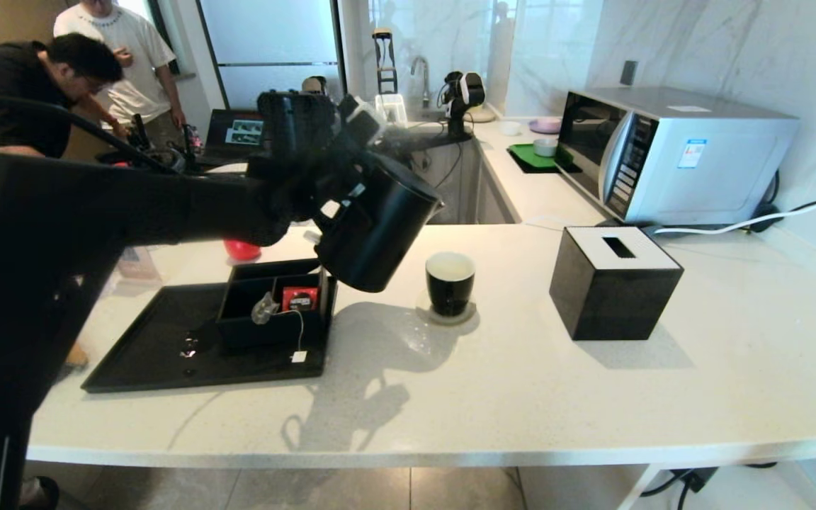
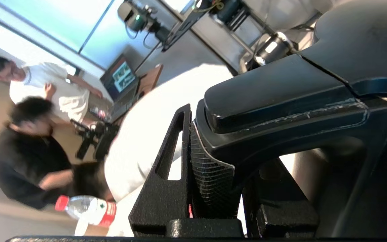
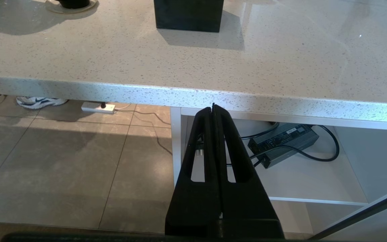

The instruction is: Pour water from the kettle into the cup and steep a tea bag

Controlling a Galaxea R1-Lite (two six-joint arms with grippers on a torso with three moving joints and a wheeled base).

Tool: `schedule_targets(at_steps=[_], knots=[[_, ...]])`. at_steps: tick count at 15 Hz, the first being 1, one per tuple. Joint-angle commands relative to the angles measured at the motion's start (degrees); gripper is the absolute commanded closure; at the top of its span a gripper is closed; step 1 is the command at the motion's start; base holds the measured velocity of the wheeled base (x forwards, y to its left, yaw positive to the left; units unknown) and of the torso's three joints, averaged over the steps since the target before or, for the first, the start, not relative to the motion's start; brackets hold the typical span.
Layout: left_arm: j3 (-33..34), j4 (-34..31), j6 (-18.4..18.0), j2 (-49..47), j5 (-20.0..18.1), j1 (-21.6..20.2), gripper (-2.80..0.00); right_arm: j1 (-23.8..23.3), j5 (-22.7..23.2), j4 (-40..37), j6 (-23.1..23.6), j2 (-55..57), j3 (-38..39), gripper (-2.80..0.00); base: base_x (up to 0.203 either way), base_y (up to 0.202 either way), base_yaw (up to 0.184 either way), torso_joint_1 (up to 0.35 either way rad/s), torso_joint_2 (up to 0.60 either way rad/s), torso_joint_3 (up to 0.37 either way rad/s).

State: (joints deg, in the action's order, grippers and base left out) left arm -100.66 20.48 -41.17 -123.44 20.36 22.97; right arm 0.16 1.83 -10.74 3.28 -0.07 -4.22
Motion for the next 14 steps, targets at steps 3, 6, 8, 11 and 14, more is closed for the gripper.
schedule_targets(at_steps=[3, 6, 8, 11, 14], knots=[[1.4, 0.2, 3.1, 3.2, 0.1, -1.5, 0.0, 0.0, 0.0, -0.1, 0.1, 0.1, 0.0, 0.0, 0.0, 0.0, 0.0, 0.0, 0.0, 0.0], [4.4, 0.3, 6.2, 6.7, 0.1, -2.8, 0.0, 0.0, 0.0, -0.1, 0.1, 0.1, 0.0, 0.0, 0.0, 0.0, 0.0, 0.0, 0.0, 0.0], [6.5, 1.9, 6.8, 9.2, -0.2, -5.0, 0.0, 0.0, 0.0, -0.1, 0.1, 0.1, 0.0, 0.0, 0.0, 0.0, 0.0, 0.0, 0.0, 0.0], [8.8, 3.3, 10.6, 12.6, -0.4, -8.3, 0.0, 0.0, 0.0, -0.1, 0.1, 0.1, 0.0, 0.0, 0.0, 0.0, 0.0, 0.0, 0.0, 0.0], [11.7, 4.7, 11.9, 16.5, -0.6, -13.5, 0.0, 0.0, 0.0, -0.1, 0.1, 0.1, 0.0, 0.0, 0.0, 0.0, 0.0, 0.0, 0.0, 0.0]])
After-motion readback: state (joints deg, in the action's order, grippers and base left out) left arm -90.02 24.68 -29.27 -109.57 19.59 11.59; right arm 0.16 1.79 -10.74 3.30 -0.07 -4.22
